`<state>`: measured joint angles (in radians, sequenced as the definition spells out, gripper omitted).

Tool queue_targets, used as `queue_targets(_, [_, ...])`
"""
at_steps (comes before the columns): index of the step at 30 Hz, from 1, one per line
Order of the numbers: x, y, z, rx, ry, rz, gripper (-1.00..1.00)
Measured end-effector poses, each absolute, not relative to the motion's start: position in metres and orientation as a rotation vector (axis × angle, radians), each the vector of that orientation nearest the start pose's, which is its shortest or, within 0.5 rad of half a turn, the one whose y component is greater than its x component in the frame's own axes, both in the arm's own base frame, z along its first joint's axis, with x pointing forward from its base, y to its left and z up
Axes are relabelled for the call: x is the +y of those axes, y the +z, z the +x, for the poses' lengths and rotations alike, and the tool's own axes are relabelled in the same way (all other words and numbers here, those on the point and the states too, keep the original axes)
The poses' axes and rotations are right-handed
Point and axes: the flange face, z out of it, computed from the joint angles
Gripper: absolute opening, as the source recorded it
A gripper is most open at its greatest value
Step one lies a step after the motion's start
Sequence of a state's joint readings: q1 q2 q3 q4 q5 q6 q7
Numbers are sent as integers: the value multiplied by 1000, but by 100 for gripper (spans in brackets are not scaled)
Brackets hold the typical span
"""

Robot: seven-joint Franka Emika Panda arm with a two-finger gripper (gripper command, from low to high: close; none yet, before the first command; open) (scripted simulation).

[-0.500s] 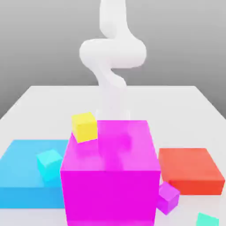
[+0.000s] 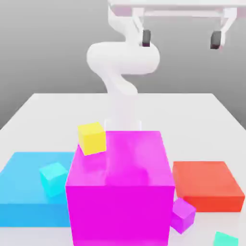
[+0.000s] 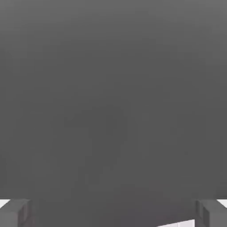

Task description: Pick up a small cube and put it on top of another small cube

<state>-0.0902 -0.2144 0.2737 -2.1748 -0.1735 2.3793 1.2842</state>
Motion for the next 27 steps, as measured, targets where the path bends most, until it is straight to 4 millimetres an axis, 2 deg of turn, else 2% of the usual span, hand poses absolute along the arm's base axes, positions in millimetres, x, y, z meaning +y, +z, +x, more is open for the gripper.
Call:
queue_targets(6, [139, 430, 546, 1522, -488, -2617, 0])
queue_targets(12, [173, 339, 559, 1638, -300, -2603, 0])
queue_targets(16, [198, 283, 556, 1710, -162, -2574, 0])
queue_targets(21, [225, 210, 530, 1790, -20, -2565, 0])
queue_targets(25, [229, 148, 522, 1804, -1, -2569, 0])
queue_targets(26, [230, 136, 521, 1804, 0, -2571, -100])
queue_targets(27, [230, 136, 521, 1804, 0, -2571, -100])
